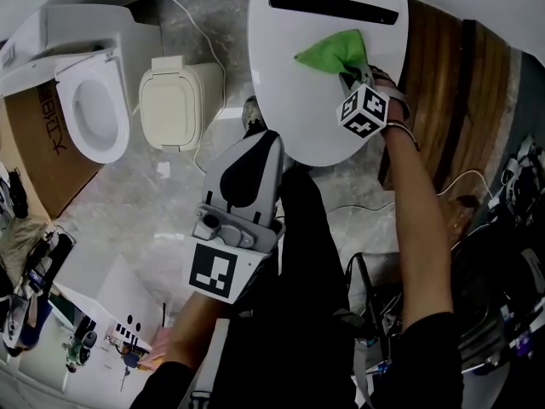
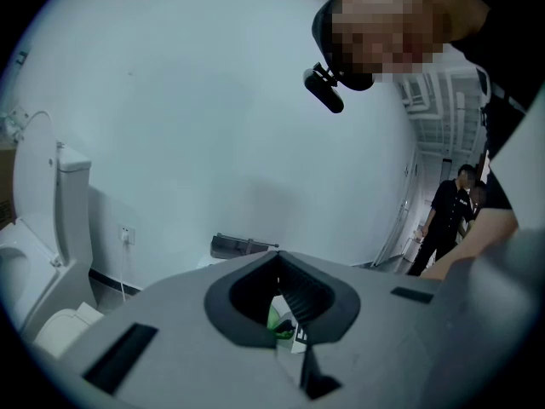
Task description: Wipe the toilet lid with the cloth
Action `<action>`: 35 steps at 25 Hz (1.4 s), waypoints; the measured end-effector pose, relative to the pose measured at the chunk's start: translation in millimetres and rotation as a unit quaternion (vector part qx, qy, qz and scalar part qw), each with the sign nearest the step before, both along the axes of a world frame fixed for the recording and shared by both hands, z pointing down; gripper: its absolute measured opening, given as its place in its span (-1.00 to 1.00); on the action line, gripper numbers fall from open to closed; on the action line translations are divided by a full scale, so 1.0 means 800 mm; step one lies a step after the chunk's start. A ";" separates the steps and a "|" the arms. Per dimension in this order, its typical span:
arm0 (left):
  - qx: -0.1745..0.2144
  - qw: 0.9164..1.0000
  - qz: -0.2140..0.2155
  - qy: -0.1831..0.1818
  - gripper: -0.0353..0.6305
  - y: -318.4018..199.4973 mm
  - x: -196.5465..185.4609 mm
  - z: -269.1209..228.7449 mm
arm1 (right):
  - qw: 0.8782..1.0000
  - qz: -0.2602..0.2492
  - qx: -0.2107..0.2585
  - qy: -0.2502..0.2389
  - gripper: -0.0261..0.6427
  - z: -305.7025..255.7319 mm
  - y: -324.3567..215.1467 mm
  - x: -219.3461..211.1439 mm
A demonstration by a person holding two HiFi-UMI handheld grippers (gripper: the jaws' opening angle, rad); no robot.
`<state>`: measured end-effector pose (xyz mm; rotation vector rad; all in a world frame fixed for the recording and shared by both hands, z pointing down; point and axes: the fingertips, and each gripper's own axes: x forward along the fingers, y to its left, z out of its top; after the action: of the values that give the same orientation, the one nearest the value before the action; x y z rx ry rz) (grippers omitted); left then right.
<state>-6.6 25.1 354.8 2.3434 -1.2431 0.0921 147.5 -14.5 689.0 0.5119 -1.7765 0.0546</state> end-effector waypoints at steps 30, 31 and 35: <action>0.000 0.999 0.044 0.003 -0.89 0.080 0.068 -0.003 | 0.997 -0.013 -0.078 0.003 -0.73 0.052 0.339 0.006; -0.001 0.999 0.048 0.002 -0.89 0.079 0.071 -0.003 | 0.997 0.004 -0.081 -0.004 -0.72 0.052 0.342 0.004; 0.013 0.999 0.049 0.012 -0.89 0.070 0.081 -0.011 | 0.995 0.038 -0.088 -0.026 -0.72 0.053 0.353 -0.003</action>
<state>58.2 81.1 346.0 2.4203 -1.1253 0.0796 145.2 268.1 731.1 0.4533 -1.7828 0.2757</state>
